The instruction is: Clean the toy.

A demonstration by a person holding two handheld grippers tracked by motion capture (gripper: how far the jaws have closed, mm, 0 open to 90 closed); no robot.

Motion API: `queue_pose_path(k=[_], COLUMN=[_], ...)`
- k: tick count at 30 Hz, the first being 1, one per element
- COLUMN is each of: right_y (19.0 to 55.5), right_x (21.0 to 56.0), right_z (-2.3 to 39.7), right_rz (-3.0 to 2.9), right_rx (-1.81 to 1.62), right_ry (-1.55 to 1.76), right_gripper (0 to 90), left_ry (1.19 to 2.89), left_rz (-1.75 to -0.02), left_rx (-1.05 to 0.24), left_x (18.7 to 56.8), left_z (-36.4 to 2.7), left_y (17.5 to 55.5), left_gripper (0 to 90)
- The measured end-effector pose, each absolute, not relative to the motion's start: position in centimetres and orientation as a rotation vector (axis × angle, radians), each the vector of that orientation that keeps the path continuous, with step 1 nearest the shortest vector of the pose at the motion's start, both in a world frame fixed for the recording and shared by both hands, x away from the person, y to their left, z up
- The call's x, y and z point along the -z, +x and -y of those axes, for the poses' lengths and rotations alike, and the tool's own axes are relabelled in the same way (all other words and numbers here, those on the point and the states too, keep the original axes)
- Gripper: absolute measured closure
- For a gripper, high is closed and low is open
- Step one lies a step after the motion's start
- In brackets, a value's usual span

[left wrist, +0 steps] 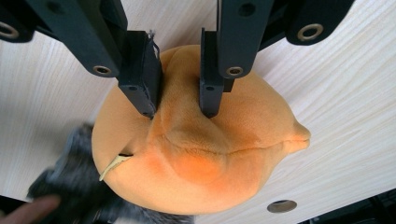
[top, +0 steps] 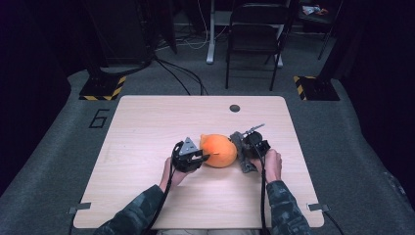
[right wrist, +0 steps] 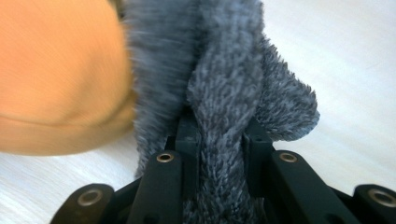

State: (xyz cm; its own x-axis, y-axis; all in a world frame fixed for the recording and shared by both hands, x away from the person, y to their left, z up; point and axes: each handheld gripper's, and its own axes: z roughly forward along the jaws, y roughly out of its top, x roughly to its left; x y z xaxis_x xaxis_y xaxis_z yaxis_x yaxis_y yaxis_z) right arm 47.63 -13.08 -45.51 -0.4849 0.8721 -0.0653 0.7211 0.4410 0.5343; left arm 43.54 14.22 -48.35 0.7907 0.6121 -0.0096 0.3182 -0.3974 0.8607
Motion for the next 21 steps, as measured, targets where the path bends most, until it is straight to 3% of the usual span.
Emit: queue_pose_path(k=[5,11,21], right_y=[46.1,45.8,46.6], right_x=[41.8,42.4,43.2], right_z=[12.3,10.1,11.2], right_rz=[-2.360,-2.442,-2.397], right_rx=[-0.836,-0.802,-0.825], right_ry=[1.255,1.189,1.264], right_gripper=[73.3,73.3,73.3], left_ry=[2.011,2.013,2.137], left_rz=[-0.692,-0.696,-0.620], left_rx=[-0.390,-0.385,-0.537], left_x=[48.3,48.4,48.7], left_z=[-14.1,-14.4,-13.3], left_y=[43.5,43.7,42.5], left_gripper=[70.8,68.6,42.7])
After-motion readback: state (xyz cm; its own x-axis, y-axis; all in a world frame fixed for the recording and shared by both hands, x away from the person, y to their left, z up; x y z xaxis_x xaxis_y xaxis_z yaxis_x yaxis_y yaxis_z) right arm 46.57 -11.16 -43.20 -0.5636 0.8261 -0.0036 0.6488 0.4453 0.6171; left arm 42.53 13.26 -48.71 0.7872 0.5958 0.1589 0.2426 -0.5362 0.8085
